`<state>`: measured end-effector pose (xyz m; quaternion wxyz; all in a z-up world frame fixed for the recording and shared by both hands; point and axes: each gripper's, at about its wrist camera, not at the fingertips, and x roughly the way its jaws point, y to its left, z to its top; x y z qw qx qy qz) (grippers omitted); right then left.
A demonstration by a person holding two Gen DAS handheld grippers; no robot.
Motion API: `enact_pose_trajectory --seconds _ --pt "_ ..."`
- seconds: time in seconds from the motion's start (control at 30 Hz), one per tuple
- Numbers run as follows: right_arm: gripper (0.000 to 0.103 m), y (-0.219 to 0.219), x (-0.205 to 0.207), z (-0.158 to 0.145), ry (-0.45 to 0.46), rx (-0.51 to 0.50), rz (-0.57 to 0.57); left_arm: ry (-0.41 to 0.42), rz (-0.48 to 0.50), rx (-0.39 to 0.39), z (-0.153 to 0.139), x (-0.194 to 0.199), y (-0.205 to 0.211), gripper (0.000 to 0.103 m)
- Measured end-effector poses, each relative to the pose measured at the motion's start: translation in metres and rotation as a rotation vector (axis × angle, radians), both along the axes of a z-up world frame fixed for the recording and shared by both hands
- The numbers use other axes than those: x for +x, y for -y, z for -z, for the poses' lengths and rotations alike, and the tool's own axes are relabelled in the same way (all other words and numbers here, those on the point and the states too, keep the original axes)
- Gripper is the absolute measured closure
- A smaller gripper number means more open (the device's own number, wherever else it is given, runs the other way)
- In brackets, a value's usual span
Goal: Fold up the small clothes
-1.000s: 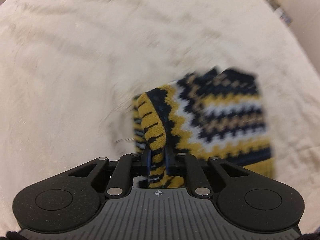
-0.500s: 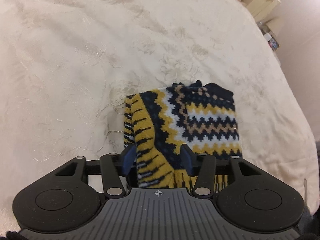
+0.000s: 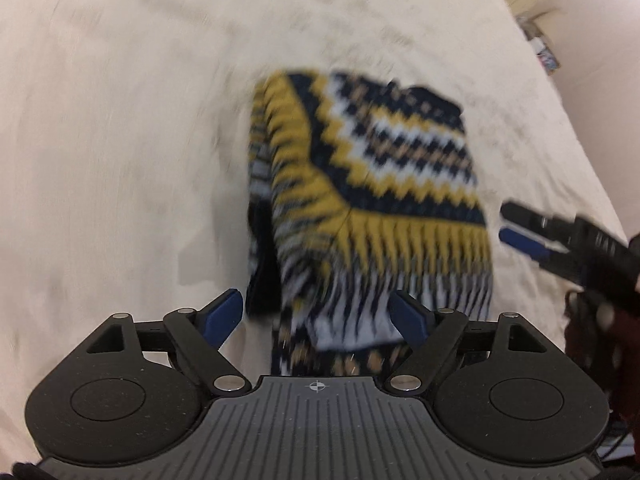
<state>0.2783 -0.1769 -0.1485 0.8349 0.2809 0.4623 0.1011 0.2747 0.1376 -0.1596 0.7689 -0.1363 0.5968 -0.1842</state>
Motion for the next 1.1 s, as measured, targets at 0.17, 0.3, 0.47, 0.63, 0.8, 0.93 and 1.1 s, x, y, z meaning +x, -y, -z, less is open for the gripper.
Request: enact_pose_trajectory --seconds 0.17,0.3,0.47,0.63,0.8,0.93,1.1 --pt "0.025 0.003 0.014 0.02 -0.051 0.066 -0.012 -0.038 0.002 -0.031 0.016 -0.003 0.004 0.023" --pt "0.025 0.006 0.021 0.039 -0.104 0.13 -0.019 -0.089 -0.002 -0.064 0.034 0.005 0.013 0.023" --pt "0.024 0.005 0.029 0.058 -0.14 0.226 -0.033 -0.125 -0.002 -0.109 0.05 0.017 0.023 0.012" --pt "0.024 0.001 0.04 0.071 -0.16 0.295 -0.049 -0.146 -0.005 -0.146 0.055 0.027 0.031 0.001" --pt "0.051 -0.005 0.043 0.066 -0.166 0.271 -0.084 -0.174 -0.004 -0.213 0.051 0.031 0.03 0.036" --pt "0.057 -0.012 0.037 0.044 -0.142 0.206 -0.123 -0.167 0.031 -0.25 0.041 0.025 0.035 0.043" --pt "0.057 -0.011 0.012 0.018 -0.118 0.17 -0.138 -0.138 0.08 -0.256 0.017 -0.001 0.056 0.043"
